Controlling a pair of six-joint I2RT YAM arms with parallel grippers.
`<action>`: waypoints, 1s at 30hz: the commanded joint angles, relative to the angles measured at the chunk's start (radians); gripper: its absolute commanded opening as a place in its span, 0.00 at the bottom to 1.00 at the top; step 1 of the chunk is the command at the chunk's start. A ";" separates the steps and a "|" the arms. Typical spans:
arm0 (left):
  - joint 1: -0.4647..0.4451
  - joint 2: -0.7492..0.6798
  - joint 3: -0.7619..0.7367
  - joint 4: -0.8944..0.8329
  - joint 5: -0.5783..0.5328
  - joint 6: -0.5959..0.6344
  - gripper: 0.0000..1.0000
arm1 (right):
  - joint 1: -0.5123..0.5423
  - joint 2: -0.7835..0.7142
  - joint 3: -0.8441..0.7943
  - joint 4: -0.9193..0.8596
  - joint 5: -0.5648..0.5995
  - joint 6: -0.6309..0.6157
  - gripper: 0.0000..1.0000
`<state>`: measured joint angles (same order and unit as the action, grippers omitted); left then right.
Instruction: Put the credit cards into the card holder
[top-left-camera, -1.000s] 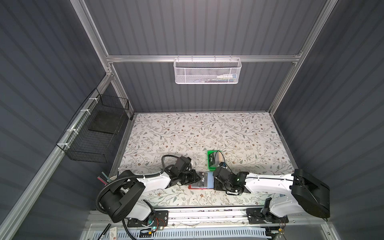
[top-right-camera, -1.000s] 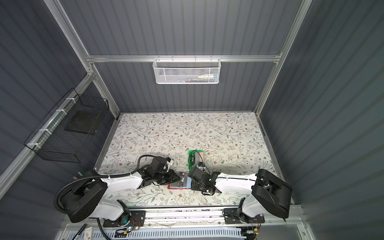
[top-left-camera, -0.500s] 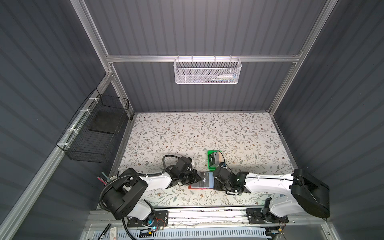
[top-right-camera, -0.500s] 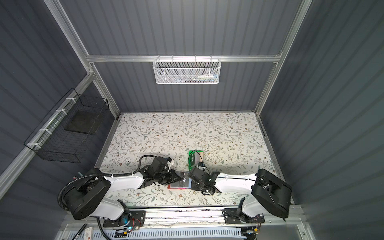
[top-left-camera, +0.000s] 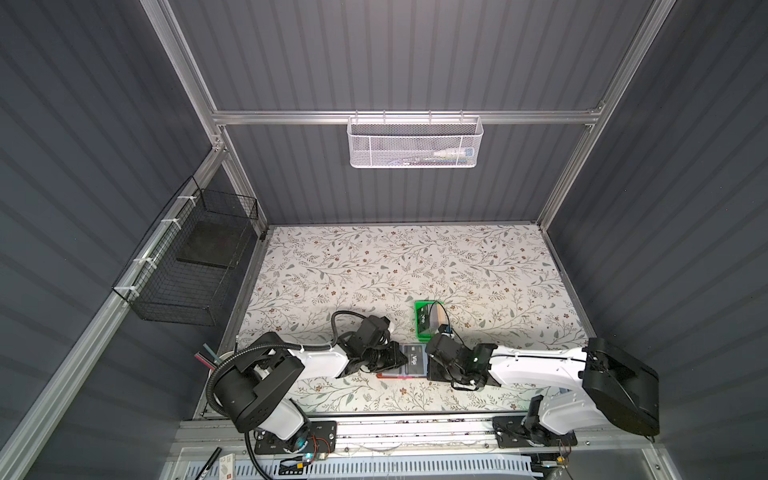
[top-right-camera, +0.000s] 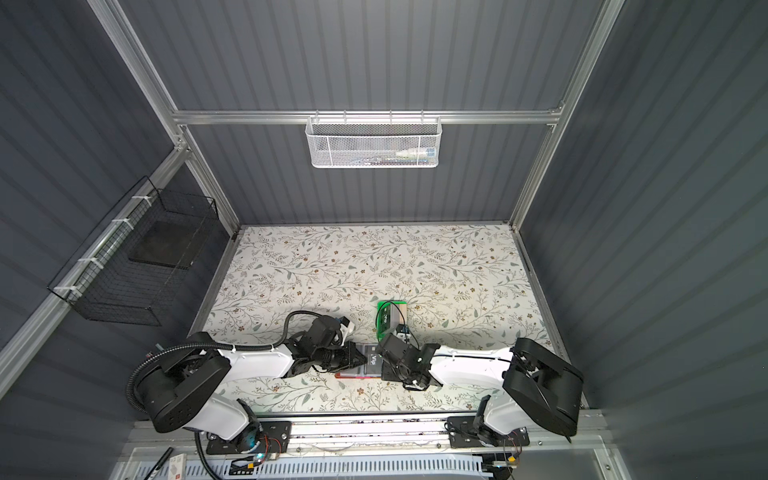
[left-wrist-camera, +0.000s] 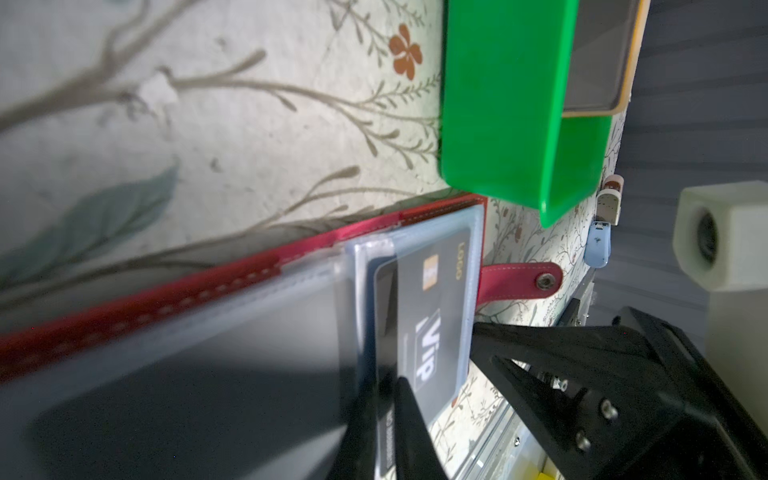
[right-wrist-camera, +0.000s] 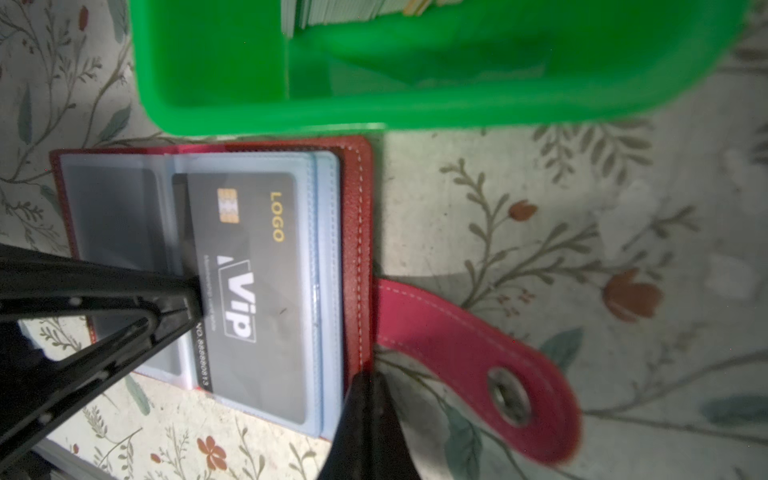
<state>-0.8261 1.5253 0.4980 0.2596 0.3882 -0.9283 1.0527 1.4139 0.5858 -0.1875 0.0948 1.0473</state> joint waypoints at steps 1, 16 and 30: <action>-0.007 0.016 0.014 -0.030 -0.015 -0.004 0.13 | 0.005 0.039 -0.012 -0.029 0.006 0.002 0.04; 0.028 -0.186 -0.046 -0.201 -0.091 0.010 0.21 | 0.007 0.034 -0.011 -0.031 0.006 0.002 0.04; 0.091 -0.358 -0.072 -0.499 -0.181 0.082 0.39 | 0.012 0.054 0.006 -0.013 0.000 -0.018 0.04</action>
<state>-0.7441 1.1709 0.4248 -0.1440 0.2348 -0.8837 1.0576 1.4353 0.5991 -0.1680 0.0975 1.0428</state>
